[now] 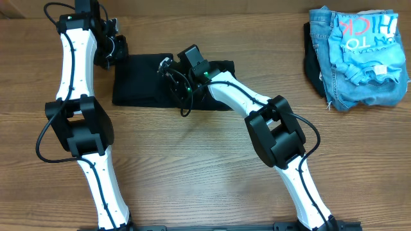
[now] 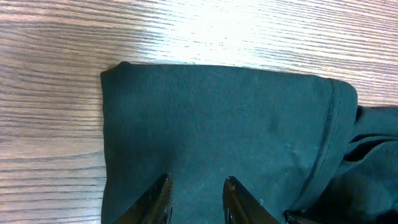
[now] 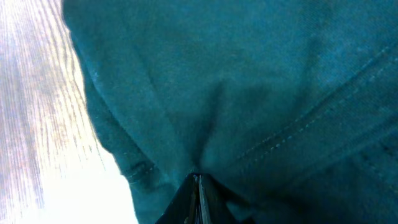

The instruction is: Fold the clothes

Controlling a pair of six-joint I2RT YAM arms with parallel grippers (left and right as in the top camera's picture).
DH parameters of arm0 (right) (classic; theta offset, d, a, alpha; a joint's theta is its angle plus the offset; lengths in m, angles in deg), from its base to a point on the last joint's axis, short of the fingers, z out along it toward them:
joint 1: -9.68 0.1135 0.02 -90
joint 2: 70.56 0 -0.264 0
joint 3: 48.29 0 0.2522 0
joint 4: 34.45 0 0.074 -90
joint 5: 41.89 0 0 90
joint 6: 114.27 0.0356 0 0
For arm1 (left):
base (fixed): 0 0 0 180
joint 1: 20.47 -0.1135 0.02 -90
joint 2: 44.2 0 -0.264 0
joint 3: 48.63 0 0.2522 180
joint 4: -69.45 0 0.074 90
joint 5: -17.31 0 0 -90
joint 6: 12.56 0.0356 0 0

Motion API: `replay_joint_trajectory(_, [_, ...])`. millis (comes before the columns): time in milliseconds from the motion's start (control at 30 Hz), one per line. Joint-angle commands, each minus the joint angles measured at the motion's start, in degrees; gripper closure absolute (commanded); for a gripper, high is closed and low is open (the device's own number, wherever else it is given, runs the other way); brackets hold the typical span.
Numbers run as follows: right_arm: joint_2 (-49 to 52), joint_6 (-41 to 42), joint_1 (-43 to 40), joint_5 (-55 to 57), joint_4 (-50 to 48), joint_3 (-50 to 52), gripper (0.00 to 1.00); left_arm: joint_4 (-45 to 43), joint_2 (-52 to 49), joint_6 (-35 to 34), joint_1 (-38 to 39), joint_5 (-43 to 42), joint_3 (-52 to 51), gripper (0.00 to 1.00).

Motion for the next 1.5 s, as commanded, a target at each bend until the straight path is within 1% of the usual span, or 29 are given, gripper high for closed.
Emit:
replay_joint_trajectory(0, [-0.7,0.1,-0.4,6.0,1.6,-2.6,0.96,-0.6,0.0,0.8,-1.0,-0.4,0.0,0.67])
replay_joint_trajectory(33, [-1.5,0.1,-0.9,6.1,3.1,-4.0,0.96,0.0,0.0,0.8,-2.0,-0.6,0.5,0.62])
replay_joint_trajectory(67, [-2.9,0.1,-1.6,6.1,5.6,-6.3,0.96,1.1,0.0,0.8,-3.8,-2.1,0.6,0.51])
replay_joint_trajectory(100, [-4.7,0.1,-2.8,6.1,9.6,-9.7,0.96,2.7,-0.1,1.3,-5.8,-4.1,0.5,0.35])
replay_joint_trajectory(133, [-5.7,0.0,-3.7,6.1,12.3,-12.0,0.96,3.9,-0.2,2.8,-7.1,-5.3,0.3,0.29])
replay_joint_trajectory(200, [-7.2,0.1,-6.8,6.1,16.6,-15.5,0.96,6.3,-0.9,8.2,-8.9,-6.8,-0.5,0.26])
replay_joint_trajectory(267, [-7.2,0.1,-9.2,6.1,18.5,-15.9,0.96,5.7,-1.8,9.2,-8.7,-6.8,-2.6,0.27])
replay_joint_trajectory(333, [-7.2,0.0,-11.3,6.1,20.8,-15.9,0.96,3.1,-3.1,9.1,-8.2,-6.9,-5.5,0.27])
replay_joint_trajectory(433, [-7.2,0.0,-15.0,6.1,23.8,-15.9,0.96,-4.7,-4.6,9.1,-7.8,-11.4,-12.4,0.29])
replay_joint_trajectory(500, [-7.2,0.0,-16.9,6.1,24.6,-15.9,0.96,-8.2,-4.6,9.1,-7.6,-11.4,-15.6,0.3])
replay_joint_trajectory(533, [-7.2,0.0,-17.6,6.1,24.9,-15.9,0.96,-9.9,-4.6,9.1,-7.5,-11.3,-17.1,0.32])
replay_joint_trajectory(567, [-7.2,0.1,-18.1,6.1,25.0,-15.9,0.96,-11.1,-4.6,9.1,-7.3,-11.3,-18.3,0.36])
replay_joint_trajectory(633, [-7.2,0.1,-18.3,6.1,25.2,-15.9,0.96,-11.1,-4.6,9.2,-7.1,-11.1,-19.0,0.8])
replay_joint_trajectory(667, [-7.2,0.1,-18.2,6.1,24.7,-15.9,0.96,-10.9,-4.5,9.2,-7.1,-10.8,-18.9,0.96])
replay_joint_trajectory(733, [-7.2,2.0,-17.5,6.1,23.6,-15.9,0.96,-10.3,-4.5,9.4,-7.4,-9.1,-17.9,0.96])
replay_joint_trajectory(800, [-7.2,3.1,-17.4,6.1,22.9,-15.9,0.95,-7.7,-4.5,9.7,-7.9,-6.2,-13.7,0.96])
replay_joint_trajectory(833, [-7.2,3.1,-17.4,6.0,22.9,-15.9,0.95,-5.8,-4.5,9.9,-8.1,-4.7,-10.6,0.96])
replay_joint_trajectory(900, [-7.2,3.1,-17.4,6.0,22.9,-15.9,0.95,-0.1,-4.5,10.7,-8.1,0.6,-0.5,0.96])
replay_joint_trajectory(1000, [-7.2,3.1,-17.4,6.1,23.3,-15.9,0.95,5.2,-4.5,10.7,-8.1,5.7,9.4,0.95])
replay_joint_trajectory(1033, [-7.2,3.1,-17.4,6.1,23.3,-15.9,0.96,6.8,-4.5,11.8,-8.1,5.7,12.1,0.95])
replay_joint_trajectory(1167, [-7.2,3.1,-17.4,6.1,23.4,-15.9,0.96,9.9,-4.5,12.3,-6.1,5.7,19.5,0.95])
replay_joint_trajectory(1233, [-7.2,3.1,-17.4,6.1,24.0,-15.9,0.96,10.8,-4.5,13.7,-3.4,7.1,21.2,0.94])
replay_joint_trajectory(1367, [-7.2,3.1,-17.8,6.1,25.4,-15.9,0.96,10.9,-4.5,13.6,2.7,12.5,21.1,0.95])
replay_joint_trajectory(1467, [-7.2,3.1,-18.0,6.0,26.0,-15.9,0.96,11.4,-4.5,12.7,8.7,16.2,21.1,0.94])
